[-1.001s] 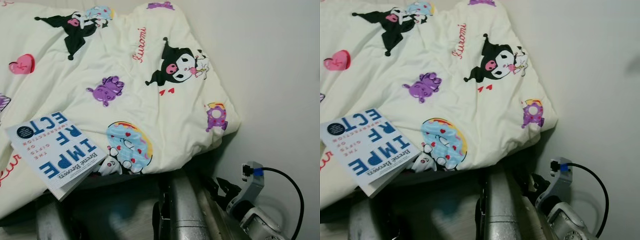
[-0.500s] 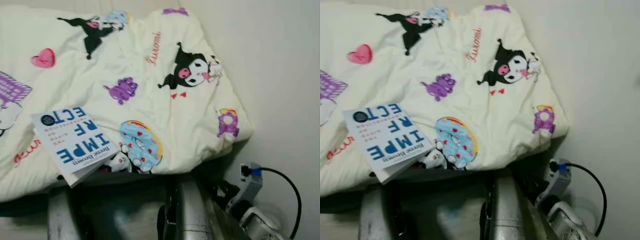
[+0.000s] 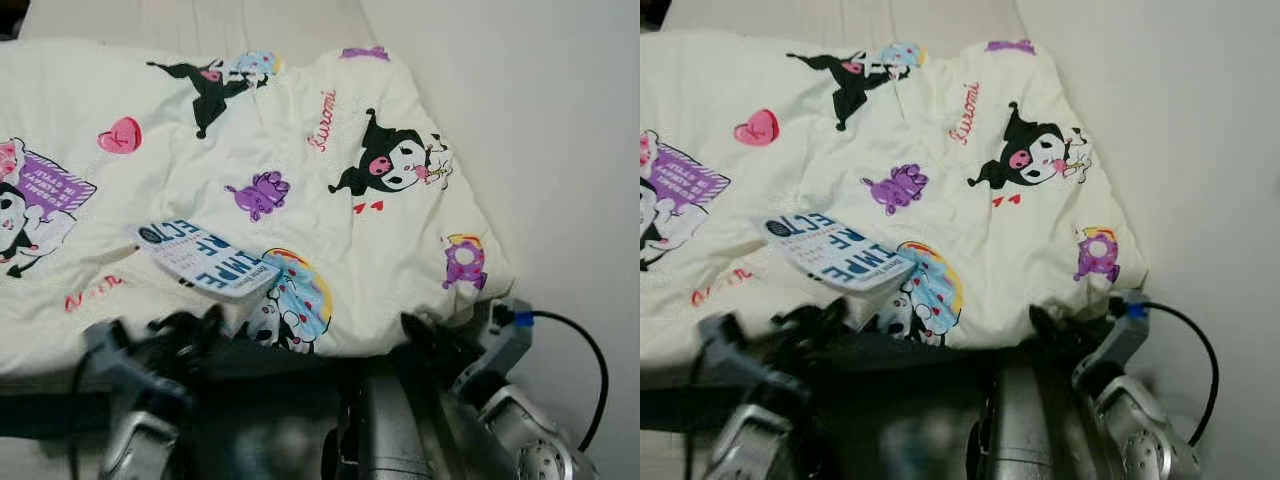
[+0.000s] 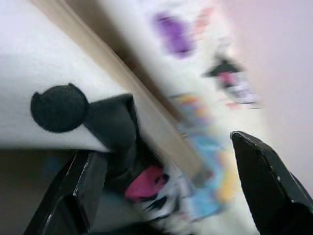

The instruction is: Clean up the room

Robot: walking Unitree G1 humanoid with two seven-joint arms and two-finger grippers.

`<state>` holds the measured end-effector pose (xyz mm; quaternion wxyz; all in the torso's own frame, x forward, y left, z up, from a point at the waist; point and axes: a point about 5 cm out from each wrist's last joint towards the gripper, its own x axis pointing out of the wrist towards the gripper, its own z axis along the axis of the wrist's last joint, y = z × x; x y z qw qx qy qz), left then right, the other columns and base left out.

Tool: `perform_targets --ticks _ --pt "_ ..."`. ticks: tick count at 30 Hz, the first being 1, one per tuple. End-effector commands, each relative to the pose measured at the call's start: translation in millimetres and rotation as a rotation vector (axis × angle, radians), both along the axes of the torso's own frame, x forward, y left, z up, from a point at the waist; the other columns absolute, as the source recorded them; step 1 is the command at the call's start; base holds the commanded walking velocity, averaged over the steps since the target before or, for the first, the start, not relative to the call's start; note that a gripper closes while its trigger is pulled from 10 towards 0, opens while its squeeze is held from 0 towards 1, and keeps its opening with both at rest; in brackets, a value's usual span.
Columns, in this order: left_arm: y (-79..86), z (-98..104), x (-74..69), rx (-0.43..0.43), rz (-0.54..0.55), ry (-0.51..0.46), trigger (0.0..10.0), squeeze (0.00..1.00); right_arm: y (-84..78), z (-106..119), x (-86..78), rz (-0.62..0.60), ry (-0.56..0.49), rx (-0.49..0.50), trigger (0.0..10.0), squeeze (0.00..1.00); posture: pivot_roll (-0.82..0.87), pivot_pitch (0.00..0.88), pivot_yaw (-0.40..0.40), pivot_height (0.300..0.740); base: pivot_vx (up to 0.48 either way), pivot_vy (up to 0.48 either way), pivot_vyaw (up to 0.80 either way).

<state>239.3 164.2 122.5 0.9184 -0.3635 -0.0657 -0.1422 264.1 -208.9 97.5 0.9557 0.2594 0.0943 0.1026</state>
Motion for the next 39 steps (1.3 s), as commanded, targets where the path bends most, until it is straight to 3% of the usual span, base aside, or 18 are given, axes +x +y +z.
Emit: perform_targets --ticks 1,7,8,11,12,14,16,19,22,24,25,27,29,31,34,36,39 --pt "-29.7 29 7.2 -0.031 -0.197 -0.126 10.0 1.00 -10.1 -5 2.8 -0.076 0.012 -0.006 10.0 0.00 -0.09 0.236 -0.100 0.526 0.000 0.000 0.00" --pt "-36.5 37 10.2 -0.037 -0.234 -0.160 10.0 1.00 -7.5 -6 6.2 -0.079 0.007 -0.005 10.0 0.00 -0.09 0.233 -0.095 0.526 0.000 0.000 0.00" --pt "-41.5 36 9.3 -0.022 -0.275 -0.161 10.0 1.00 -1.0 -7 9.4 -0.064 0.006 -0.005 10.0 0.00 -0.09 0.229 -0.088 0.526 0.000 0.000 0.00" --pt "-62.4 16 -13.6 0.142 -0.528 -0.085 10.0 1.00 22.4 -14 20.0 0.017 0.030 -0.079 10.0 0.00 -0.07 0.226 -0.087 0.526 0.000 0.000 0.00" --pt "-62.4 16 -13.6 0.142 -0.528 -0.085 10.0 1.00 22.4 -14 20.0 0.017 0.030 -0.079 10.0 0.00 -0.07 0.226 -0.087 0.526 0.000 0.000 0.00" --pt "-61.5 -7 -37.1 0.264 -0.679 0.023 10.0 1.00 24.3 -22 24.7 0.028 0.074 -0.154 10.0 0.00 -0.06 0.228 -0.092 0.526 0.000 0.000 0.00" --pt "-61.5 -7 -37.1 0.264 -0.679 0.023 10.0 1.00 24.3 -22 24.7 0.028 0.074 -0.154 10.0 0.00 -0.06 0.228 -0.092 0.526 0.000 0.000 0.00" --pt "-56.4 -15 -47.9 0.332 -0.732 0.059 10.0 1.00 22.2 -24 25.6 0.025 0.085 -0.170 10.0 0.00 -0.06 0.228 -0.094 0.526 0.000 0.000 0.00" --pt "-44.7 -11 -40.2 0.384 -0.645 0.054 10.0 1.00 19.8 -24 26.3 0.020 0.075 -0.160 10.0 0.00 -0.06 0.230 -0.092 0.526 0.000 0.000 0.00" --pt "-32.4 -3 -21.1 0.417 -0.484 0.029 10.0 1.00 20.7 -21 27.7 0.024 0.046 -0.133 10.0 0.00 -0.06 0.231 -0.090 0.526 0.000 0.000 0.00" --pt "-32.4 -3 -21.1 0.417 -0.484 0.029 10.0 1.00 20.7 -21 27.7 0.024 0.046 -0.133 10.0 0.00 -0.06 0.231 -0.090 0.526 0.000 0.000 0.00" --pt "-18.8 8 5.3 0.486 -0.268 0.005 10.0 1.00 31.9 -14 31.1 0.060 -0.017 -0.088 10.0 0.00 -0.07 0.237 -0.082 0.526 0.000 0.000 0.00" --pt "-18.8 8 5.3 0.486 -0.268 0.005 10.0 1.00 31.9 -14 31.1 0.060 -0.017 -0.088 10.0 0.00 -0.07 0.237 -0.082 0.526 0.000 0.000 0.00" --pt "-14.3 20 19.1 0.532 -0.168 -0.035 10.0 1.00 46.8 -7 37.0 0.089 -0.077 -0.064 10.0 0.00 -0.06 0.249 -0.068 0.526 0.000 0.000 0.00" --pt "-18.2 26 22.8 0.558 -0.172 -0.059 10.0 1.00 59.8 0 46.0 0.097 -0.115 -0.054 10.0 0.00 -0.05 0.264 -0.061 0.526 0.000 0.000 0.00" --pt "-18.2 26 22.8 0.558 -0.172 -0.059 10.0 1.00 59.8 0 46.0 0.097 -0.115 -0.054 10.0 0.00 -0.05 0.264 -0.061 0.526 0.000 0.000 0.00" --pt "-23.4 28 21.5 0.586 -0.194 -0.065 10.0 1.00 72.3 7 59.7 0.093 -0.141 -0.057 10.0 0.00 -0.03 0.302 -0.049 0.526 0.000 0.000 0.00"
